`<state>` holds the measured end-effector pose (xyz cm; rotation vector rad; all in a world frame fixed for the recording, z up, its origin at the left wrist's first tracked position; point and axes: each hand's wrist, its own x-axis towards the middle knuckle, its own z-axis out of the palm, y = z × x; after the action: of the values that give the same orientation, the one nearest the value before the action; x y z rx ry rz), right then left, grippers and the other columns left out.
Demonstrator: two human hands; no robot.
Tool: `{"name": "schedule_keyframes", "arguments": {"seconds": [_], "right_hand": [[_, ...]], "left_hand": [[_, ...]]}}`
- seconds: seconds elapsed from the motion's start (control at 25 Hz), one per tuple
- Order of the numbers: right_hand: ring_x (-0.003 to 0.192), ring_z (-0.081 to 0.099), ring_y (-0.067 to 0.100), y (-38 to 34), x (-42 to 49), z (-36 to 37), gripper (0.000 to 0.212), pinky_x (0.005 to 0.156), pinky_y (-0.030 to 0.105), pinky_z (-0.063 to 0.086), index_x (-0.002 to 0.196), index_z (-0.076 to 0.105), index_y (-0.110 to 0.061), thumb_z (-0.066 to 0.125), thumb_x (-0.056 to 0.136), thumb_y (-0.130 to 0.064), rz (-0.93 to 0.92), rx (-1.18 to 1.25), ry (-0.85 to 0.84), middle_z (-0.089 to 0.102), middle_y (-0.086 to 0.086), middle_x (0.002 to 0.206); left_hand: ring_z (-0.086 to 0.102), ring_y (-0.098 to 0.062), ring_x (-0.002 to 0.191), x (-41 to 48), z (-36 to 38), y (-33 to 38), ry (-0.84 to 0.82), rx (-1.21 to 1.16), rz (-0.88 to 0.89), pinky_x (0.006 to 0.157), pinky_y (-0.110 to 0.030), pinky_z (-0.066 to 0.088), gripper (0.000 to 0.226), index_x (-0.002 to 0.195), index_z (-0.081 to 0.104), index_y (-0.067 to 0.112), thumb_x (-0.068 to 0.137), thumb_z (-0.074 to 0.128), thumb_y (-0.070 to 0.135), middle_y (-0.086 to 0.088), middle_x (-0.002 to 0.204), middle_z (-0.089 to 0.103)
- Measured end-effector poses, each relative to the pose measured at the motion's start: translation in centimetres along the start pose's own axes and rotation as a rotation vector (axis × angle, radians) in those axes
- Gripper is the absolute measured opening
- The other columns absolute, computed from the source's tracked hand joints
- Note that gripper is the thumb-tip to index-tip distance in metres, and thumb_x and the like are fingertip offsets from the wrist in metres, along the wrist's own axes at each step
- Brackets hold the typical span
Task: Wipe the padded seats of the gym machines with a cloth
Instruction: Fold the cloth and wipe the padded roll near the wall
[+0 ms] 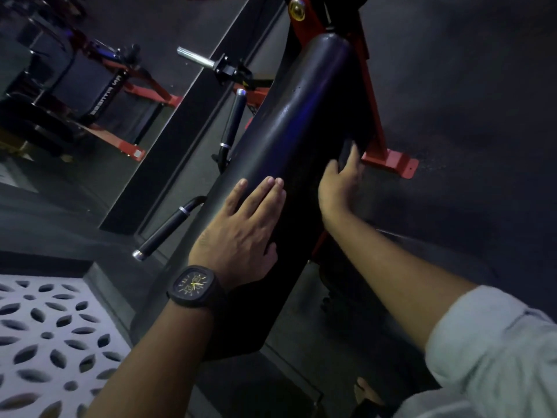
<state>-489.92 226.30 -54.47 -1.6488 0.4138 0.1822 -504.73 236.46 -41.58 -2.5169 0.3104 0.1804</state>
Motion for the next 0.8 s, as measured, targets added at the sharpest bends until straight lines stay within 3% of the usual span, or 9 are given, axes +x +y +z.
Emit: {"name": "schedule_keyframes", "arguments": {"seconds": [0.16,0.2,0.28,0.32,0.48,0.6,0.64,0.8], "right_hand": [[0.123,0.047,0.015,3.5,-4.2,-1.2,0.062,0.095,-0.003,0.019,0.151,0.043,-0.013,0.058,0.091,-0.014,-0.397,-0.046,-0.121,0.051,0.01,0.14],[0.127,0.048,0.02,3.9,-2.1,-0.9,0.061,0.096,-0.001,0.021,0.151,0.043,-0.013,0.058,0.091,-0.014,-0.351,-0.055,-0.097,0.051,0.012,0.142],[0.135,0.046,0.028,3.1,-1.0,-0.1,0.058,0.101,0.014,0.029,0.154,0.039,-0.019,0.056,0.098,-0.017,0.008,-0.014,-0.019,0.046,0.012,0.15],[0.136,0.044,0.028,3.4,-1.5,0.1,0.058,0.103,0.022,0.031,0.155,0.037,-0.022,0.055,0.1,-0.019,0.098,-0.034,0.007,0.044,0.011,0.151],[0.133,0.046,0.028,4.7,-1.9,-0.3,0.058,0.096,0.014,0.025,0.152,0.041,-0.015,0.057,0.097,-0.009,-0.234,-0.052,-0.07,0.048,0.014,0.146],[0.136,0.045,0.028,4.8,1.4,0.5,0.055,0.099,0.021,0.03,0.154,0.036,-0.021,0.053,0.103,-0.018,0.077,-0.021,0.008,0.045,0.012,0.149],[0.137,0.044,0.028,5.4,0.5,0.5,0.055,0.101,0.023,0.031,0.155,0.034,-0.023,0.052,0.103,-0.02,0.092,-0.035,-0.001,0.043,0.011,0.151],[0.137,0.043,0.024,6.7,-0.6,-0.2,0.057,0.097,0.011,0.025,0.153,0.038,-0.017,0.055,0.099,-0.009,-0.115,-0.03,-0.096,0.044,0.011,0.15]], "left_hand": [[0.02,-0.028,0.155,0.1,-0.1,0.0,0.005,0.011,0.003,0.126,-0.053,0.011,0.091,0.155,0.032,-0.001,0.081,0.057,0.046,-0.015,0.165,0.025],[0.02,-0.028,0.154,0.1,-0.2,0.0,0.007,0.01,0.001,0.126,-0.053,0.011,0.091,0.155,0.032,-0.002,0.081,0.058,0.045,-0.015,0.165,0.026],[0.02,-0.028,0.154,0.0,-0.1,0.1,0.011,-0.001,0.003,0.126,-0.053,0.011,0.091,0.156,0.031,-0.002,0.081,0.058,0.044,-0.015,0.166,0.025],[0.02,-0.028,0.155,0.0,-0.1,0.1,0.007,-0.007,0.007,0.126,-0.052,0.01,0.092,0.156,0.03,-0.001,0.082,0.058,0.044,-0.015,0.166,0.024],[0.019,-0.029,0.155,0.1,0.0,-0.1,0.021,-0.002,0.013,0.126,-0.052,0.009,0.091,0.156,0.03,-0.001,0.082,0.059,0.045,-0.015,0.166,0.024],[0.018,-0.029,0.155,0.1,0.0,0.0,0.023,0.004,0.024,0.126,-0.052,0.008,0.09,0.156,0.029,-0.001,0.084,0.057,0.046,-0.016,0.166,0.022],[0.017,-0.029,0.155,0.0,0.0,0.0,0.018,0.007,0.025,0.126,-0.052,0.007,0.09,0.156,0.028,-0.001,0.085,0.056,0.046,-0.016,0.166,0.022],[0.016,-0.028,0.156,0.0,0.0,-0.1,0.023,0.022,0.022,0.127,-0.052,0.006,0.09,0.157,0.027,-0.001,0.085,0.053,0.047,-0.016,0.167,0.02]]}}
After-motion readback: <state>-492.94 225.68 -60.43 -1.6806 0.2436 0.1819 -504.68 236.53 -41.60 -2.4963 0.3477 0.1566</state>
